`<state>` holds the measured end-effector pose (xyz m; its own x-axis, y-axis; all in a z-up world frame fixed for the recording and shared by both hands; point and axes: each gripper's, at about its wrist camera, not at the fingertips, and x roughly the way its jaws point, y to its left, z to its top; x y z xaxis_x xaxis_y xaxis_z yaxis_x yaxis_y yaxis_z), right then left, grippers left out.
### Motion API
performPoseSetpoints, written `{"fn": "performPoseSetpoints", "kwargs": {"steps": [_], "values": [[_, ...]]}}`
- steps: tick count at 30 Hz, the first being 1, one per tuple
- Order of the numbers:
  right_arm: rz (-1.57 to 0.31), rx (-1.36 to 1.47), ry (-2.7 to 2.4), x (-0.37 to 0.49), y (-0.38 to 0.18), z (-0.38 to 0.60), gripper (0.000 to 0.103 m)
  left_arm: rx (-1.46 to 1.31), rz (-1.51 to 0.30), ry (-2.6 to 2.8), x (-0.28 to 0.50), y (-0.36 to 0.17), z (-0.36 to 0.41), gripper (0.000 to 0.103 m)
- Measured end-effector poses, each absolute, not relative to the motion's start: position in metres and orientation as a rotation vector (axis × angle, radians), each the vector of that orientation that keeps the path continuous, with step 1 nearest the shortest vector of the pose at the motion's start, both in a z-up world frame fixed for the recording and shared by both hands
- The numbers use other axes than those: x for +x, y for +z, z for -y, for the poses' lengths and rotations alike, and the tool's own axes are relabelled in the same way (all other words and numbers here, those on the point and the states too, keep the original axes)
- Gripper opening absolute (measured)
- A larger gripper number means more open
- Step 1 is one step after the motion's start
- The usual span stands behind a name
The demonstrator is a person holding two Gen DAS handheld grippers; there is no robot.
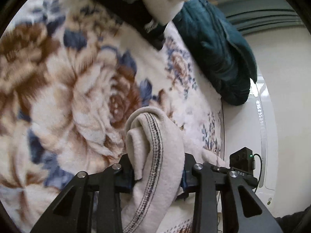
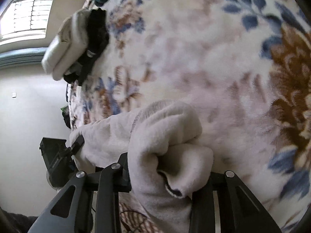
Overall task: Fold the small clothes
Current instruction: 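Carry the folded shirt with both grippers toward the stack of folded clothes, then lower the folded shirt onto the clothes stack and open both grippers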
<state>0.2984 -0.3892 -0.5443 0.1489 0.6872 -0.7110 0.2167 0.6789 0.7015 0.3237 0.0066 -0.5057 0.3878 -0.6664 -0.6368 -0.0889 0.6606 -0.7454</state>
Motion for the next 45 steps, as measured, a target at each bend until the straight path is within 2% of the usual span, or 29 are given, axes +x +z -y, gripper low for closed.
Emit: {"fn": "performPoseSetpoints", "kwargs": {"steps": [8,16,19,23,29,31,34,36,37,38,39,41,45], "values": [[-1.280,0.757,0.466,0.352,-0.428,0.319,0.033,-0.731,-1.023,-0.444,0.365,-0.405,-0.071,0.030],[-1.119,0.735,0.491,0.467,-0.329,0.227,0.033,-0.584,-0.885,-0.465,0.498,-0.286,-0.143,0.030],[-1.069,0.719,0.488,0.531,-0.302,0.194,0.033,-0.554,-0.868,-0.461,0.557,-0.262,-0.165,0.030],[-1.070,0.755,0.469,0.615,-0.302,0.168,0.033,-0.529,-0.885,-0.442,0.644,-0.253,-0.195,0.032],[-1.207,0.668,0.379,0.724,-0.358,0.136,0.034,-0.437,-1.055,-0.356,0.726,-0.311,-0.205,0.039],[-1.247,0.624,0.333,0.741,-0.379,0.130,0.039,-0.441,-1.096,-0.335,0.737,-0.330,-0.209,0.041],[-1.259,0.527,0.275,0.750,-0.394,0.120,0.055,-0.463,-1.110,-0.297,0.739,-0.340,-0.215,0.048],[-1.252,0.495,0.257,0.746,-0.395,0.117,0.062,-0.386,-1.058,-0.243,0.729,-0.332,-0.212,0.069],[-1.247,0.476,0.234,0.744,-0.392,0.117,0.066,-0.354,-1.041,-0.223,0.726,-0.328,-0.211,0.075],[-1.236,0.461,0.213,0.741,-0.390,0.119,0.078,-0.302,-1.017,-0.194,0.718,-0.322,-0.207,0.087],[-1.219,0.434,0.194,0.736,-0.385,0.119,0.092,-0.267,-1.004,-0.170,0.715,-0.320,-0.205,0.095],[-1.187,0.360,0.144,0.727,-0.372,0.118,0.103,-0.208,-0.976,-0.123,0.707,-0.313,-0.201,0.096],[-1.083,0.176,0.012,0.697,-0.334,0.110,0.103,-0.092,-0.922,-0.022,0.686,-0.297,-0.188,0.096]]}}
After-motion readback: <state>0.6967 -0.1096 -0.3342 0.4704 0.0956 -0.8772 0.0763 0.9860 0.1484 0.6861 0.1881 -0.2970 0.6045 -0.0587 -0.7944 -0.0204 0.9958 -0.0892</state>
